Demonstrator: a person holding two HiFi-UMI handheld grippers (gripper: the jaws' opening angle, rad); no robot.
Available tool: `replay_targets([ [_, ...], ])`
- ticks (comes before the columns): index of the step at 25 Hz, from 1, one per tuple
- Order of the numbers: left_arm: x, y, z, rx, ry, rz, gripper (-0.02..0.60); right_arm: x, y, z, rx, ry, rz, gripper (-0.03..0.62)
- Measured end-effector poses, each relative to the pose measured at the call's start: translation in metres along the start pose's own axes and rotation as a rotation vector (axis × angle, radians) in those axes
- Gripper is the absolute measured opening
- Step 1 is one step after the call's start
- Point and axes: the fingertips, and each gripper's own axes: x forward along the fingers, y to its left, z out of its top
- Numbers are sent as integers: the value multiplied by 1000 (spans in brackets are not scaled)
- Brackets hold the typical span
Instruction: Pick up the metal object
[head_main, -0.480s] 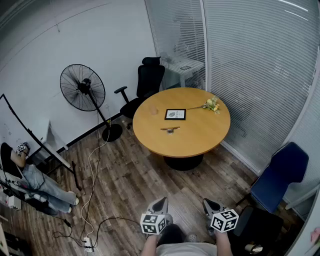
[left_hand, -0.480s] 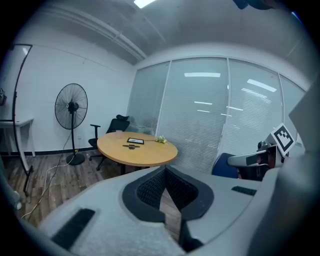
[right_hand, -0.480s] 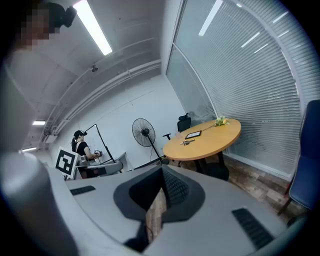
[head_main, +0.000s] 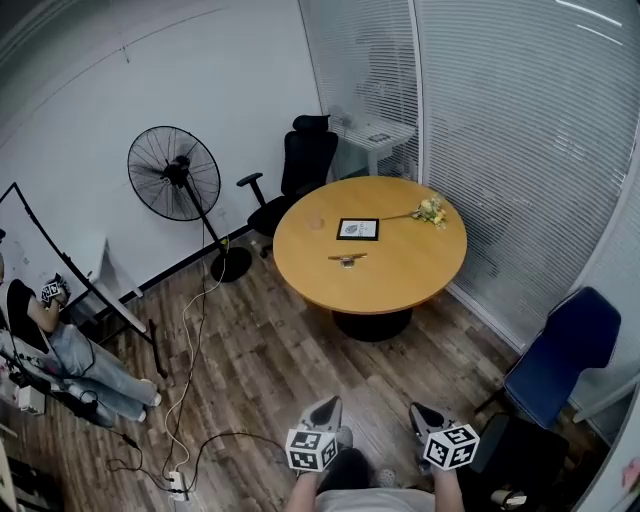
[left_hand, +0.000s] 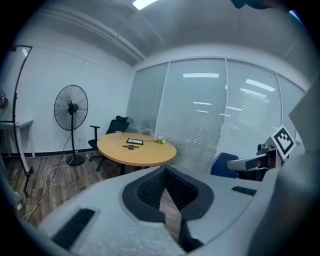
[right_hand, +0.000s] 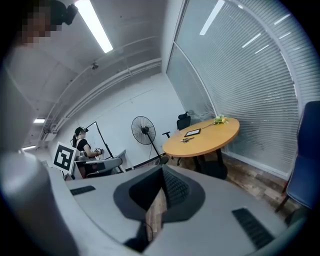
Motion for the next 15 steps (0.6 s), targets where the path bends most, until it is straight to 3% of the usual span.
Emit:
replay_targets([
  [10, -29, 28, -8, -36, -22, 60, 11, 9, 7, -9, 64, -48, 2, 0],
  [11, -31, 32, -8, -35, -27, 70, 11, 12, 9, -9, 66, -50, 9, 39],
  [15, -31, 44, -8, -39, -38, 101, 12, 24, 12, -11, 70, -47, 34, 44],
])
